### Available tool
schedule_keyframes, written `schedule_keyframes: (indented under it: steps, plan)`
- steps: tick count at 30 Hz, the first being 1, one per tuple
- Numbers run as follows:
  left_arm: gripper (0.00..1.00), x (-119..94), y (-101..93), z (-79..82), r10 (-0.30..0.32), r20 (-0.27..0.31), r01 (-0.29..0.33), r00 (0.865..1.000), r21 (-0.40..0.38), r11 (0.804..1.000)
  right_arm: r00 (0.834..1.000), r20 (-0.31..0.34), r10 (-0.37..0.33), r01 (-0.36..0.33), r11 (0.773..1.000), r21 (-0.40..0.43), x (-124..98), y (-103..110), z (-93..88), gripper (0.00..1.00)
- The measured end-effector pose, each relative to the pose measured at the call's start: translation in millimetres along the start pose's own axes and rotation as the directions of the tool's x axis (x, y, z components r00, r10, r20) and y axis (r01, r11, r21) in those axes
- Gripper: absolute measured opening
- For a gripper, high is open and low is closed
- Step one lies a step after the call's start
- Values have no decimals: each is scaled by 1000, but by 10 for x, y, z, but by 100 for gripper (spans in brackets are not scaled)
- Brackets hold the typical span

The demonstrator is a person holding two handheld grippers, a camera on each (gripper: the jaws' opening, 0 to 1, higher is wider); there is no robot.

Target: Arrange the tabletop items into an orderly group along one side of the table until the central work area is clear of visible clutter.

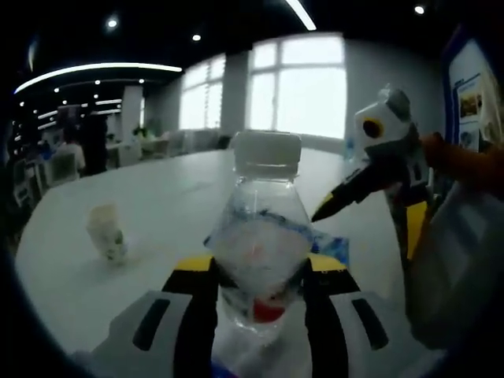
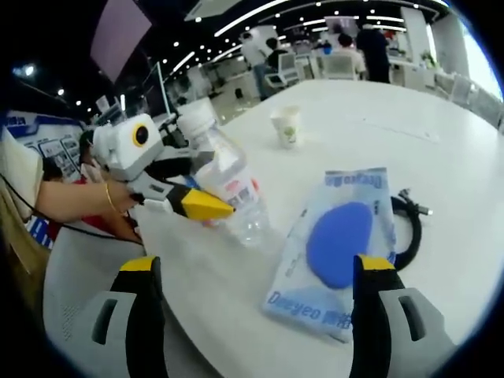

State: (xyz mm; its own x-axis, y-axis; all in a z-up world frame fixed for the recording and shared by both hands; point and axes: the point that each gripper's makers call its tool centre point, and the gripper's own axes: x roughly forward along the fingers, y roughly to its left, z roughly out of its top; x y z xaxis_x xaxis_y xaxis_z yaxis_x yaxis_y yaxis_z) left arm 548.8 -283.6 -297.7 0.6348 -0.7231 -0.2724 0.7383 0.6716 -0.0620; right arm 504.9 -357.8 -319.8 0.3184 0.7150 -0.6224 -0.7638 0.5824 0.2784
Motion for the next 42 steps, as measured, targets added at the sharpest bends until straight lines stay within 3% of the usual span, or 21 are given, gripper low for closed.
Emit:
schedule_keyframes:
  steps: [7,17,32,42]
  plan:
    - [40,-93,117,162,12,23,-12,1000,-4,1000,1000,3,1,-2,1000,10,0,-2,-1,100]
    - [40,-275,408,286,56,15,-56,998,19,998,1000,0,1,-1,1000,12,-2,-11,-12,100]
    - [40,-435,856,534,68,29,-70,997,72,995,1000,-12,-10,11,1000,29,-4,-57,-60,100]
    - [40,-520,1176,577,81,23,-82,996,92,992,999,3,-53,53,998,20,-30,-135,-44,100]
